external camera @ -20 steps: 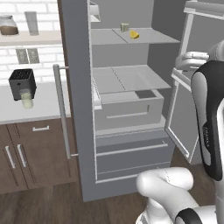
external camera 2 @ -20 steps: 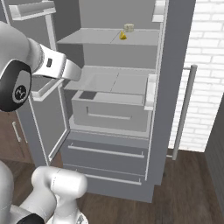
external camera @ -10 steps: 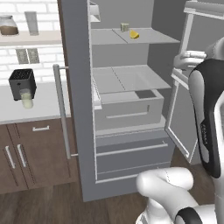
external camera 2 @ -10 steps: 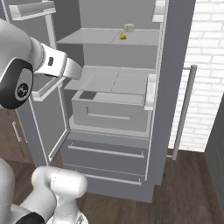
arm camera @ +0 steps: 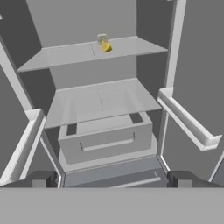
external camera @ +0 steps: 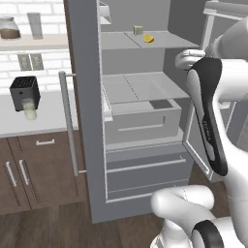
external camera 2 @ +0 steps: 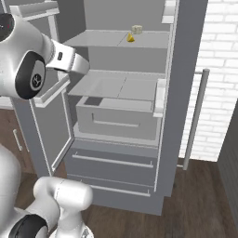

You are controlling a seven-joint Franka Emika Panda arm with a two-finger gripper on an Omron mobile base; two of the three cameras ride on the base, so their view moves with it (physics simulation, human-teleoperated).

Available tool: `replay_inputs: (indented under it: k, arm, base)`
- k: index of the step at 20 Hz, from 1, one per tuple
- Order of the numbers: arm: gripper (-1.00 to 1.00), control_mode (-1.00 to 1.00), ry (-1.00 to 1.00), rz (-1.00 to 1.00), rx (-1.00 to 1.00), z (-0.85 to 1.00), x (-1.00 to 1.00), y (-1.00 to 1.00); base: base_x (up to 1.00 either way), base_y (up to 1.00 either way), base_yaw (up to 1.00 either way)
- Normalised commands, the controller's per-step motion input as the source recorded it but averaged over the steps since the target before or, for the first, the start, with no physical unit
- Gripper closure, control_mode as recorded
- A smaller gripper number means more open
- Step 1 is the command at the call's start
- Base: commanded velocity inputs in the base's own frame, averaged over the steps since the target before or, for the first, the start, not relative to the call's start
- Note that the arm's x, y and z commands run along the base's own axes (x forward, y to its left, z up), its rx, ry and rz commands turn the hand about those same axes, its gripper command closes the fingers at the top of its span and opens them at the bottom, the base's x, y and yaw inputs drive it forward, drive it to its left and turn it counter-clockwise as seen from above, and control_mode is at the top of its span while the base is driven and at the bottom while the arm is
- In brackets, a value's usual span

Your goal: Grab a lemon wedge from the fridge and one ice cube from the ice bowl, and put them in the glass of lemonade.

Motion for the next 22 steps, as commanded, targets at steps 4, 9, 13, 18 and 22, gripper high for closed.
replay_inputs:
  k: [4,9,13,18,22]
  arm:
    - [-1.0,-1.0,-0.01,0.0,0.0,0.0,-0.2,-0.2]
    - [-1.0,-1.0,-0.05,0.0,0.0,0.0,-0.49,-0.1]
    - [-1.0,-1.0,0.0,0.02,0.0,0.0,-0.02,-0.05]
    - [-1.0,-1.0,-0.02,0.02,0.0,0.0,0.0,-0.08]
    - [-1.0,-1.0,-0.08,0.03,0.0,0.02,0.0,0.0]
  base:
    - [0.0,0.0,0.0]
    - [0.0,0.0,0.0]
    - [0.0,0.0,0.0]
    - [0.0,0.0,0.0]
    - [0.0,0.0,0.0]
